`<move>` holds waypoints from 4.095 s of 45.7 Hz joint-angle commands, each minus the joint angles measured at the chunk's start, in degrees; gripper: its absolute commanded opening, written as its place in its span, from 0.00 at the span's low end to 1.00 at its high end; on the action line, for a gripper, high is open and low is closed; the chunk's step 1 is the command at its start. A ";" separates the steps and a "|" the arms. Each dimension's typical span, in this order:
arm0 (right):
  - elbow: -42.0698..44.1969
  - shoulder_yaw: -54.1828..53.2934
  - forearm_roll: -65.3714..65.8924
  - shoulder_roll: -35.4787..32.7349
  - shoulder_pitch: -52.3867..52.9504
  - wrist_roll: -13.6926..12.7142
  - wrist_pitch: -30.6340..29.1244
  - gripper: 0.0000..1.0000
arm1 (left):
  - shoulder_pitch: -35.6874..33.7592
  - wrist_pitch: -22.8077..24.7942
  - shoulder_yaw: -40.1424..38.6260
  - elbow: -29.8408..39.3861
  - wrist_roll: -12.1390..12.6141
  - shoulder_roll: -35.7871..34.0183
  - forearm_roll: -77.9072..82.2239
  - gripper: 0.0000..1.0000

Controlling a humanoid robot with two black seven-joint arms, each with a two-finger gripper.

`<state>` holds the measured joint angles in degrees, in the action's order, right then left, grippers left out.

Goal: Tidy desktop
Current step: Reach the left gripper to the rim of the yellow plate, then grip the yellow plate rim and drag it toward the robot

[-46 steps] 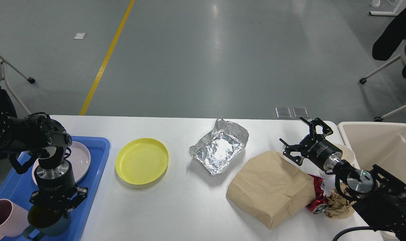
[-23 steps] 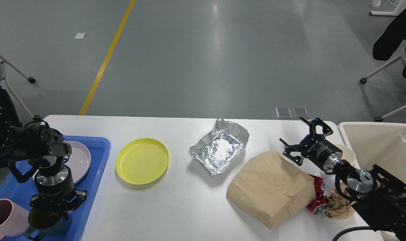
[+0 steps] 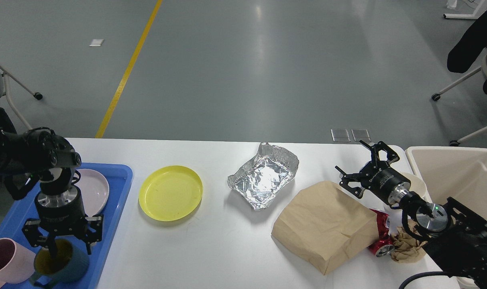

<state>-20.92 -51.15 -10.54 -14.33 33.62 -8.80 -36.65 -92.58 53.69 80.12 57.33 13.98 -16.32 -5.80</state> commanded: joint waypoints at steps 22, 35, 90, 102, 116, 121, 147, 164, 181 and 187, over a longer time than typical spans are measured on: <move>0.00 0.00 0.00 0.00 -0.05 0.01 0.00 1.00 | -17.46 -9.29 -7.43 -1.17 -0.71 26.33 16.07 0.95; 0.00 0.00 0.00 0.00 -0.05 0.01 0.00 1.00 | -3.23 -22.22 -15.96 -7.31 -0.80 27.21 34.71 0.95; 0.00 0.00 0.00 0.00 -0.05 0.01 0.00 1.00 | 23.76 -38.92 -22.82 -24.19 -0.01 26.77 26.46 0.88; 0.00 0.00 0.00 0.00 0.04 0.01 0.00 1.00 | 24.20 -38.31 -22.29 -24.19 0.78 26.86 26.46 0.64; 0.00 0.00 0.00 0.00 -0.05 0.01 0.00 1.00 | 24.20 -37.78 -22.12 -24.19 2.36 26.86 26.46 0.36; 0.00 0.00 0.00 0.00 -0.05 0.01 0.00 1.00 | 24.20 -35.85 -22.12 -24.19 3.16 26.86 26.46 0.22; 0.00 0.00 0.00 0.00 0.04 0.01 0.00 1.00 | 23.15 -26.19 -22.73 -24.02 3.16 26.51 21.28 0.00; 0.00 0.00 0.00 0.00 -0.05 0.01 0.00 1.00 | 15.68 -8.34 -24.22 -24.02 3.07 25.02 7.04 0.00; 0.00 0.00 0.00 0.00 -0.05 0.01 0.00 1.00 | 7.25 1.31 -29.59 -23.23 3.07 22.20 2.99 0.00; 0.00 0.00 0.00 0.00 0.04 0.01 0.00 1.00 | 4.52 1.31 -29.41 -23.05 2.28 21.15 2.90 0.00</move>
<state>-20.92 -51.15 -10.55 -14.32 33.61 -8.79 -36.65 -86.32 54.96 50.59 34.18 16.79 5.73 -2.75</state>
